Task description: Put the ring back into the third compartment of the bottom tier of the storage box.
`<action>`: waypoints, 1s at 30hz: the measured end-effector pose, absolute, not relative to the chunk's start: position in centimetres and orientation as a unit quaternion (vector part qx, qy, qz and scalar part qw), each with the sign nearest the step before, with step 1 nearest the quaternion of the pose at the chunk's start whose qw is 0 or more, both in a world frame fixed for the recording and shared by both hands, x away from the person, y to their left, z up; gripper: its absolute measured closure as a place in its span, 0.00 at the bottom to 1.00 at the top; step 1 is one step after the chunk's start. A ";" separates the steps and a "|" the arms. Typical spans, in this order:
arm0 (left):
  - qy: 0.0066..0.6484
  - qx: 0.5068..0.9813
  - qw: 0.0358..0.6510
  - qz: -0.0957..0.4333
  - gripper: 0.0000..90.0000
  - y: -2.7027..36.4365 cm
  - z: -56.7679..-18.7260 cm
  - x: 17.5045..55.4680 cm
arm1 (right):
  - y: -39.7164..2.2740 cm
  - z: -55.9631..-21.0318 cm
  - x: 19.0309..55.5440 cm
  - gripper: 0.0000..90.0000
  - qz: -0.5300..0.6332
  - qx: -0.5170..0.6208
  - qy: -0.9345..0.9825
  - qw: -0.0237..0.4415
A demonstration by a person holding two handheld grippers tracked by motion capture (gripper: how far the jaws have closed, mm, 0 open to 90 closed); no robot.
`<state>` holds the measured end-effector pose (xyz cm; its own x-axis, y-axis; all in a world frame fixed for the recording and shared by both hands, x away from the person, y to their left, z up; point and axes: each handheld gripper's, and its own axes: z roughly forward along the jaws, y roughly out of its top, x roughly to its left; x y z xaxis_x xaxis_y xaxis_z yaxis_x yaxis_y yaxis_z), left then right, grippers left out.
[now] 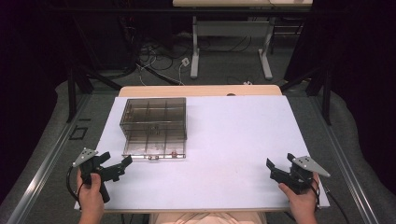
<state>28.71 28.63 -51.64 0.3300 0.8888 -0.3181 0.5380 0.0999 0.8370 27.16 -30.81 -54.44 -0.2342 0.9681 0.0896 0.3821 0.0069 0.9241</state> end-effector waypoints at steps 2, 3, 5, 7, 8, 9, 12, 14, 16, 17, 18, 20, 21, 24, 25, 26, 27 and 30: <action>0.553 0.648 0.493 0.176 0.01 28.6 -51.8 28.8 | -30.9 -54.4 27.2 0.16 0.459 0.532 0.637 0.316; 0.554 0.647 0.493 0.177 0.01 28.6 -52.0 28.8 | -30.9 -54.4 27.2 0.16 0.458 0.533 0.637 0.316; 0.554 0.647 0.492 0.177 0.01 28.7 -52.2 28.9 | -30.8 -54.5 27.2 0.16 0.461 0.530 0.636 0.318; 0.556 0.648 0.490 0.176 0.01 28.7 -52.4 28.9 | -30.8 -54.5 27.2 0.16 0.461 0.531 0.636 0.317; 0.557 0.648 0.489 0.175 0.01 28.6 -52.5 28.9 | -30.8 -54.5 27.2 0.16 0.462 0.530 0.635 0.319; 0.557 0.650 0.487 0.175 0.01 28.6 -52.6 29.0 | -30.8 -54.5 27.2 0.16 0.459 0.531 0.638 0.317; 0.561 0.648 0.485 0.174 0.01 28.7 -52.9 29.1 | -30.8 -54.5 27.2 0.16 0.457 0.532 0.639 0.315; 0.562 0.648 0.485 0.172 0.01 28.8 -53.0 29.2 | -30.8 -54.5 27.2 0.16 0.457 0.532 0.640 0.315; 0.564 0.645 0.486 0.170 0.01 28.9 -53.1 29.2 | -30.8 -54.5 27.2 0.16 0.459 0.530 0.636 0.320; 0.564 0.645 0.486 0.170 0.01 29.0 -53.1 29.2 | -30.8 -54.5 27.2 0.16 0.459 0.531 0.636 0.321; 0.564 0.645 0.486 0.169 0.01 29.0 -53.2 29.2 | -30.8 -54.5 27.2 0.16 0.457 0.530 0.641 0.315; 0.565 0.643 0.488 0.168 0.01 28.9 -53.2 29.3 | -30.7 -54.5 27.2 0.16 0.458 0.530 0.641 0.315; 0.565 0.645 0.486 0.166 0.01 28.9 -53.2 29.3 | -30.7 -54.6 27.3 0.16 0.459 0.528 0.641 0.315; 0.565 0.644 0.488 0.167 0.01 28.8 -53.2 29.3 | -30.7 -54.6 27.3 0.16 0.460 0.528 0.641 0.314; 0.565 0.644 0.488 0.166 0.01 28.8 -53.2 29.3 | -30.7 -54.5 27.3 0.16 0.459 0.528 0.641 0.313; 0.565 0.645 0.488 0.166 0.01 28.8 -53.2 29.3 | -30.7 -54.6 27.3 0.16 0.459 0.529 0.641 0.313; 0.565 0.645 0.487 0.167 0.01 28.8 -53.2 29.3 | -30.7 -54.6 27.3 0.16 0.458 0.529 0.642 0.315; 0.565 0.647 0.484 0.166 0.01 28.7 -53.2 29.3 | -30.7 -54.6 27.3 0.16 0.456 0.528 0.643 0.315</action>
<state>29.34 28.71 -53.24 0.3055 0.8923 -0.3325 0.5700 0.1084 0.8144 27.30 -30.74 -54.60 -0.2446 0.9666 0.0770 0.3919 0.0259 0.9196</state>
